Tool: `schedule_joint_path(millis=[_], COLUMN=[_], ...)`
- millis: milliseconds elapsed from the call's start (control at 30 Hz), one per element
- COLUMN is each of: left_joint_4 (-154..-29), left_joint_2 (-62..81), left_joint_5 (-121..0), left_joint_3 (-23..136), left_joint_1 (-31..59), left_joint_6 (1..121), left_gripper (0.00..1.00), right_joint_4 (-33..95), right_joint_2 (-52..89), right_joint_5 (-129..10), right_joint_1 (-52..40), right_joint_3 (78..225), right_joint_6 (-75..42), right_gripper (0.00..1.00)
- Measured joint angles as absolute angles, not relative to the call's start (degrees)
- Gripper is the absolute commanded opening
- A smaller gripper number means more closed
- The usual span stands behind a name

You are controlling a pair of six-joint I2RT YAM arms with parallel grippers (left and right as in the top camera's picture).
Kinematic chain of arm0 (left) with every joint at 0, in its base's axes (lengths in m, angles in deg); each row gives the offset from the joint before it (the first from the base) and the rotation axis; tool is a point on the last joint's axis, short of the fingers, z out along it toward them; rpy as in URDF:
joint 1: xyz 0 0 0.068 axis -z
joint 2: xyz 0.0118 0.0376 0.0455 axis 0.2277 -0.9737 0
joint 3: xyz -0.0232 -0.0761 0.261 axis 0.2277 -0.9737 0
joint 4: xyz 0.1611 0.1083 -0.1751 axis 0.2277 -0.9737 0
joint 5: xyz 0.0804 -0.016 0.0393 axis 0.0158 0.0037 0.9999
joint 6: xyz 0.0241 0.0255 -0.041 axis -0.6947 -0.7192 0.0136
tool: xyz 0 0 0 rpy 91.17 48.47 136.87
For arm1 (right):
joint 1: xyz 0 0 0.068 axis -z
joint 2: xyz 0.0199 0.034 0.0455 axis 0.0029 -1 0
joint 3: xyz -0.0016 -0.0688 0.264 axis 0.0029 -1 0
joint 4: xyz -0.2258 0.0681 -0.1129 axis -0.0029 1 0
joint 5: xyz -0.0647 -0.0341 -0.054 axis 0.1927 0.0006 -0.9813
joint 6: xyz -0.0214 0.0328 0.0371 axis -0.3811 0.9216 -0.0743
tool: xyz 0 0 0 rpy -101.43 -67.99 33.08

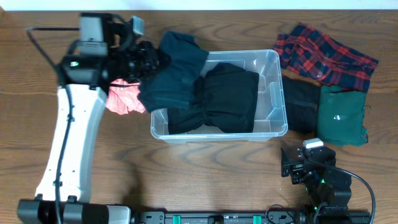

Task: Pack container
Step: 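Carry the folded black item into the bin's left side and release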

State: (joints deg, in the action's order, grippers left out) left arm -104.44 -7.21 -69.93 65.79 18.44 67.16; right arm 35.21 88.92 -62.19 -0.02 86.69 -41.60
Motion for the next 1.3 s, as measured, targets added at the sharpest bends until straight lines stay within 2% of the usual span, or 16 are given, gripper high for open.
schedule_joint_path(millis=[200, 533, 567, 633, 767, 1000, 1300], left_joint_4=[-104.09, -100.35, -100.33, -100.31, -100.26, -100.2, -102.58], left_joint_2=[-11.64, -20.28, -20.58, -20.87, -20.91, -20.91, -18.59], left_joint_5=[-62.15, -58.13, -58.07, -57.89, -57.93, -59.7, -64.38], left_joint_3=[65.79, 65.7, 65.7, 65.59, 65.59, 65.59, 65.59], left_joint_1=[22.9, 24.51, 24.51, 24.51, 24.51, 21.87, 1.1], left_joint_6=[73.84, 82.0, 82.43, 83.26, 84.51, 84.66, 77.39], left_gripper=[0.06, 0.07, 0.14, 0.39, 0.68, 0.7, 0.73], right_joint_4=[35.21, 35.21, 35.21, 35.21, 35.21, 35.21, 35.21], right_joint_2=[88.92, 88.92, 88.92, 88.92, 88.92, 88.92, 88.95], right_joint_5=[-62.19, -62.19, -62.19, -62.19, -62.19, -62.19, -62.19], right_joint_1=[-0.02, -0.02, -0.02, -0.02, -0.02, -0.02, -0.02], right_joint_3=[86.69, 86.69, 86.69, 86.69, 86.69, 86.69, 86.69], right_joint_6=[-41.6, -41.6, -41.6, -41.6, -41.6, -41.6, -41.6], right_gripper=[0.99, 0.99, 0.99, 0.99, 0.99, 0.99, 0.99])
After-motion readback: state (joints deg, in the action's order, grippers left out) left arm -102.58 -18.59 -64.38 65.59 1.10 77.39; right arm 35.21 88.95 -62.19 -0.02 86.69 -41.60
